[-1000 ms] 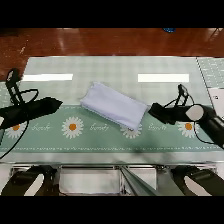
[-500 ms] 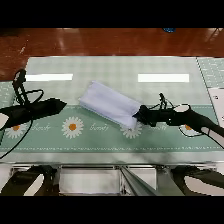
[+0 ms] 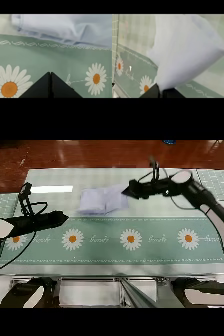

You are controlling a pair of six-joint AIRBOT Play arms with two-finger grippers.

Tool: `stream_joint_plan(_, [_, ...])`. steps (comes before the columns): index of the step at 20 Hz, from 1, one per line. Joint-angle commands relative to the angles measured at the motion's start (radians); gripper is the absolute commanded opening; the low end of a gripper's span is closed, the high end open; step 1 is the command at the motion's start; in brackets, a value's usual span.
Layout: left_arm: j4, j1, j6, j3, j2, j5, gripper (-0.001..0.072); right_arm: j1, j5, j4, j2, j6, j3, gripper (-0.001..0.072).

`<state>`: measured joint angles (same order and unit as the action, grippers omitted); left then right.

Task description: Fold the shirts.

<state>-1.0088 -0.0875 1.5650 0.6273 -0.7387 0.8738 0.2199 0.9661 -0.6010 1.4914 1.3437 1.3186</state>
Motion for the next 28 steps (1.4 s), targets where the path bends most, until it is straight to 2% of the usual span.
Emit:
stream_joint_plan(1, [0.0, 0.0, 0.0, 0.0, -0.008, 0.002, 0.0026, -0.048, 0.125, -0.235, 0.003, 0.182, 0.283, 0.0021])
stream_joint_plan(7, [0.0, 0.0, 0.0, 0.0, -0.008, 0.001, 0.0026, -0.272, 0.358, -0.243, -0.007, 0.276, 0.505, 0.0021])
stream_joint_plan(17, [0.0, 0.0, 0.0, 0.0, -0.008, 0.001, 0.0026, -0.816, 0.679, -0.286, -0.191, 0.344, 0.517, 0.002])
stream_joint_plan(21, [0.0, 0.0, 0.0, 0.0, -0.008, 0.001, 0.0026, -0.974, 0.761, -0.37, -0.315, 0.338, 0.363, 0.0019])
stream_joint_plan(24, [0.0, 0.0, 0.0, 0.0, -0.008, 0.0, 0.0026, -1.118, 0.752, -0.437, -0.438, 0.331, 0.161, 0.0019])
stream_joint_plan(28, [0.0, 0.0, 0.0, 0.0, -0.008, 0.0, 0.0026, -1.35, 0.735, -0.632, -0.586, 0.32, -0.062, 0.0019])
